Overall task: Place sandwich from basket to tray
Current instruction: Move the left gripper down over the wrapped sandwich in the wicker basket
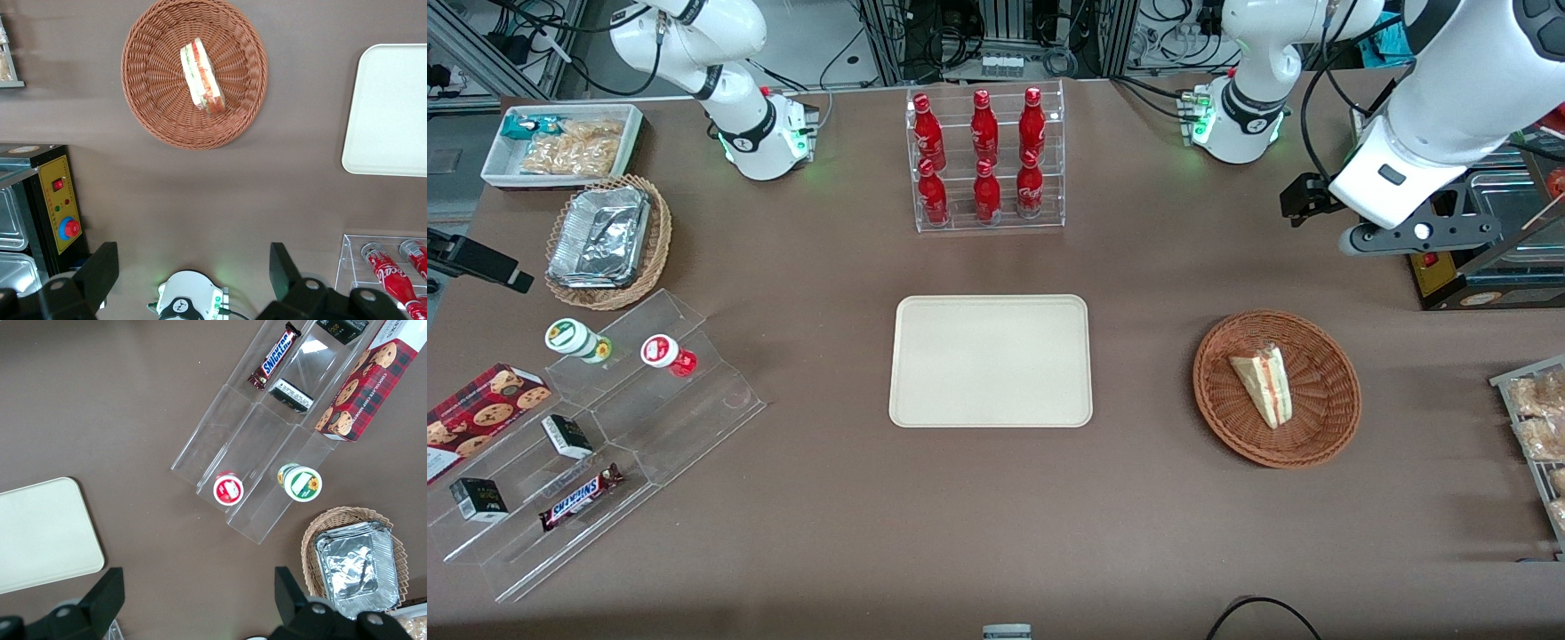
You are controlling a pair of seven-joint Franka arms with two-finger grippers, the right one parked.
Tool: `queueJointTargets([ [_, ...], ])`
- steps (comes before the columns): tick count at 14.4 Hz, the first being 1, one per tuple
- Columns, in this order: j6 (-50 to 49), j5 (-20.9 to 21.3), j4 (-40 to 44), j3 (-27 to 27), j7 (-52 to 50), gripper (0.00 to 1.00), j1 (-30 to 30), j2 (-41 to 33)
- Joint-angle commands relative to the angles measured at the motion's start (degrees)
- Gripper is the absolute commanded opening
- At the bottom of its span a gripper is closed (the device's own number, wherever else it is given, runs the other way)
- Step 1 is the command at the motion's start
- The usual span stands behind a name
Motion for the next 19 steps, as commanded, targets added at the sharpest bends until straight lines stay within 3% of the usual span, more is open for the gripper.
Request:
queueJointTargets([
  [1,1.2,-1.1,-1.1,0.3,2.1,1.00,0.3,-0.9],
  [6,4.6,-1.2,-3.2,2.1,3.4,1.00,1.0,6.1],
  [10,23.7,-1.5,-16.4,4.6,1.7,1.00,1.4,9.1],
  [15,38.1,-1.6,-23.3,6.3,-15.4,1.00,1.5,14.7],
  [19,44.3,-1.7,-25.3,6.4,-20.4,1.00,1.4,17.9],
])
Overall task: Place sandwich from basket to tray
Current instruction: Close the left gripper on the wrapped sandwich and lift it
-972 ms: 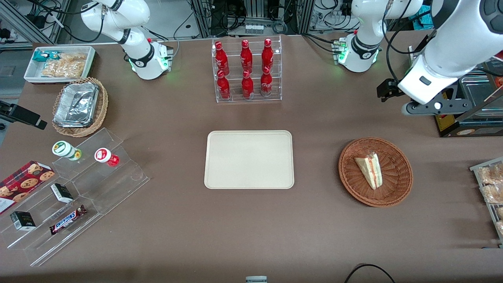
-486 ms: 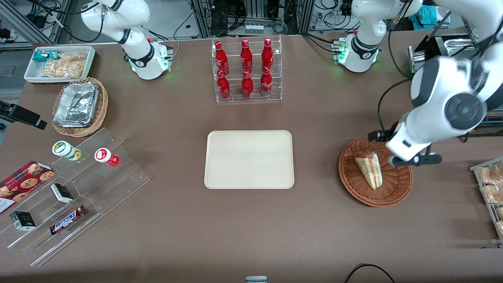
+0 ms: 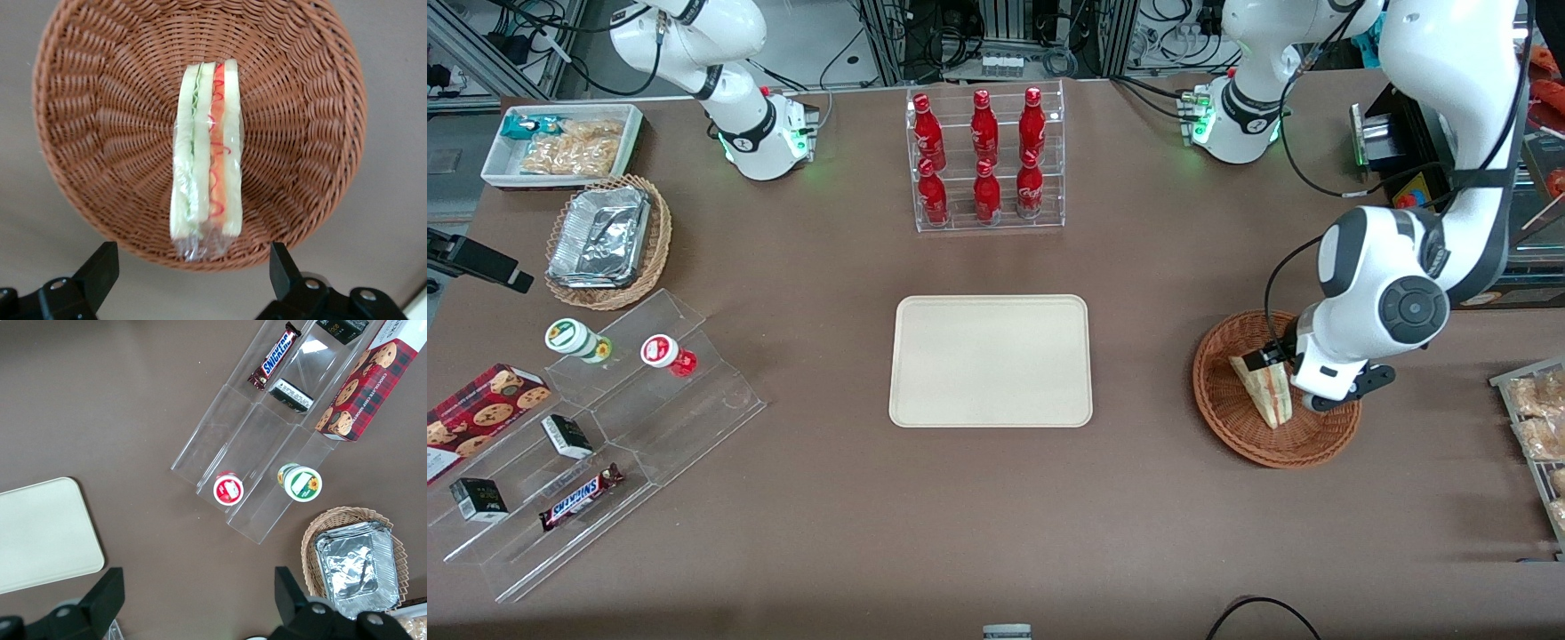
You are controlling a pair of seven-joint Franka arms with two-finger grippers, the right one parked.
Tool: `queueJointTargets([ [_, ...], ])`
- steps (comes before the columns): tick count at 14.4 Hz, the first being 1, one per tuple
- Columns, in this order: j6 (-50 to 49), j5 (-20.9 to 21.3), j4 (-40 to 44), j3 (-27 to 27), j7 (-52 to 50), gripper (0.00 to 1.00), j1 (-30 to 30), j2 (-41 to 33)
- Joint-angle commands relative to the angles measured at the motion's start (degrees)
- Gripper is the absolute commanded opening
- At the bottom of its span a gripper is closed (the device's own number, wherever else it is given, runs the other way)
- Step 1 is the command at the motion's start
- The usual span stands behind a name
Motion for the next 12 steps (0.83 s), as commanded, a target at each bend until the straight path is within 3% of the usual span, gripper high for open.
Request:
queueJointTargets([
  [1,4.2,-0.7,-1.3,0.1,-3.3,1.00,-0.1,1.0],
  [5,7.8,-0.6,-1.4,0.2,-3.3,1.00,-0.1,4.6],
  [6,8.8,-0.6,-1.5,0.2,-3.5,0.89,-0.1,5.7],
  [7,9.6,-0.8,-2.1,0.3,-3.8,0.41,0.0,6.0],
  [8,10.7,-0.6,-3.1,1.0,-3.9,0.26,0.7,6.0],
  [12,10.8,-0.2,-2.9,1.4,-2.8,0.14,1.1,5.0],
])
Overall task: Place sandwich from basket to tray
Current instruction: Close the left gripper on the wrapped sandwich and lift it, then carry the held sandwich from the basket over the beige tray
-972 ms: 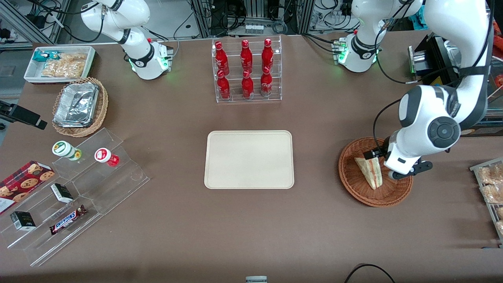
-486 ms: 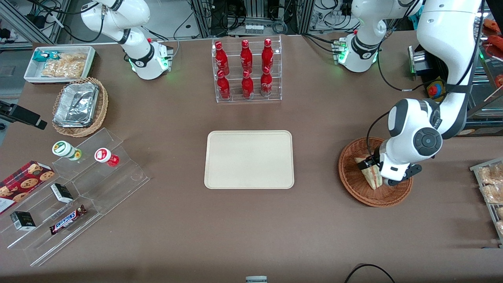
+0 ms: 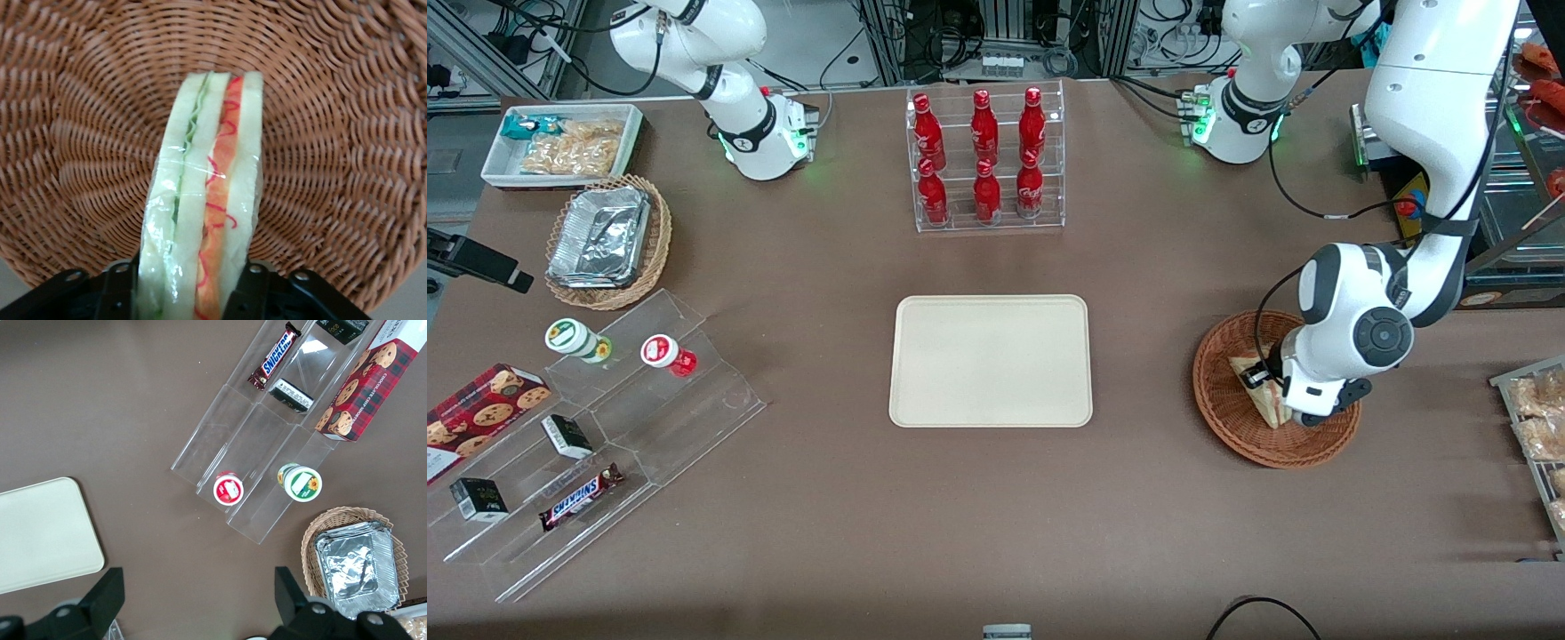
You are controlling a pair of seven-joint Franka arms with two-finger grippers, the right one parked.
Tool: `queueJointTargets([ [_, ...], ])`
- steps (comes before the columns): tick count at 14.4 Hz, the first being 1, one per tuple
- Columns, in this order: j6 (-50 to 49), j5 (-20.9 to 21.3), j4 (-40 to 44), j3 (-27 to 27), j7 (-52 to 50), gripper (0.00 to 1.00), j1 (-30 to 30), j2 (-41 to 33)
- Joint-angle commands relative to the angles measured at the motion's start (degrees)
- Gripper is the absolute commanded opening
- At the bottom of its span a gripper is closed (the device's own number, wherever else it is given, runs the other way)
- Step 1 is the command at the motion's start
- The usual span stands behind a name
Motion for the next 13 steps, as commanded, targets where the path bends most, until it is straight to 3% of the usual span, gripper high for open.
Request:
queueJointTargets([
  [1,0.2,0.2,0.9,0.2,0.4,0.14,0.0,-2.7],
  [3,-5.3,1.3,5.6,-0.4,0.4,0.14,-2.2,-3.3],
  [6,-14.2,1.3,15.7,-1.1,-0.7,0.15,-11.6,-1.0],
  [13,-14.0,0.9,29.4,-1.4,-9.8,0.16,-34.6,13.7],
])
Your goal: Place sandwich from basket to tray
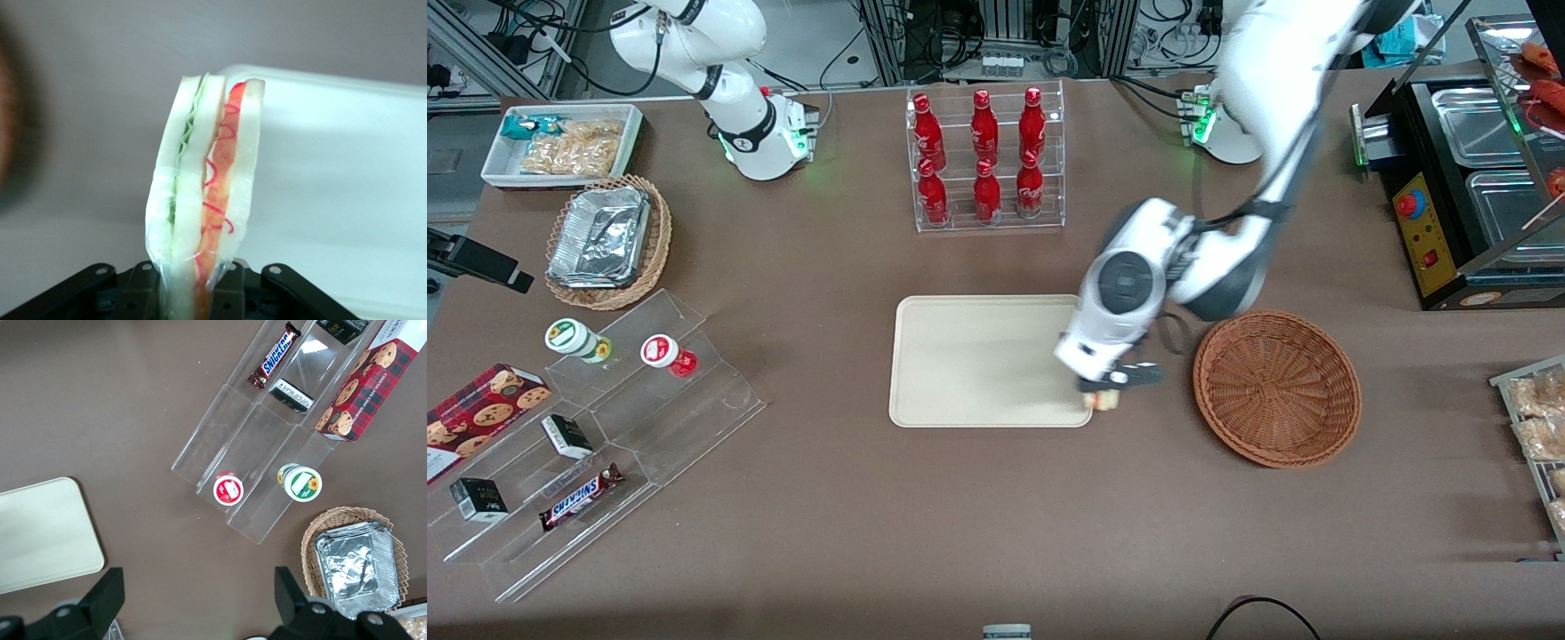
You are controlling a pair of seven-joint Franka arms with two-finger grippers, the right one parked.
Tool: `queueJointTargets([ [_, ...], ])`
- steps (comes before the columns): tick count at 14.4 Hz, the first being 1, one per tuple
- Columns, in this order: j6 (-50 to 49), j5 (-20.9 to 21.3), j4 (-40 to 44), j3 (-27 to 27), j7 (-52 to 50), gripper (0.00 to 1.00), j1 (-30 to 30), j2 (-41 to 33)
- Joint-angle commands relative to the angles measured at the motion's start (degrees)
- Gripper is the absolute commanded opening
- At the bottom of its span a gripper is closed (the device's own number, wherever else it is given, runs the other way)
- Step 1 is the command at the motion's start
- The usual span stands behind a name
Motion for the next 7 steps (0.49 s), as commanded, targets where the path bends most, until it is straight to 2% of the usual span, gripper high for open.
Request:
queueJointTargets([
  [1,-0.3,0.3,8.6,0.8,-4.2,0.17,-6.5,8.5],
  [3,3.1,0.6,13.3,0.9,-7.0,0.20,-9.7,14.1],
  [6,3.6,1.1,17.2,1.0,-9.3,0.29,-12.3,17.2],
  [7,3.6,1.1,17.3,1.0,-9.3,0.57,-12.4,17.2],
])
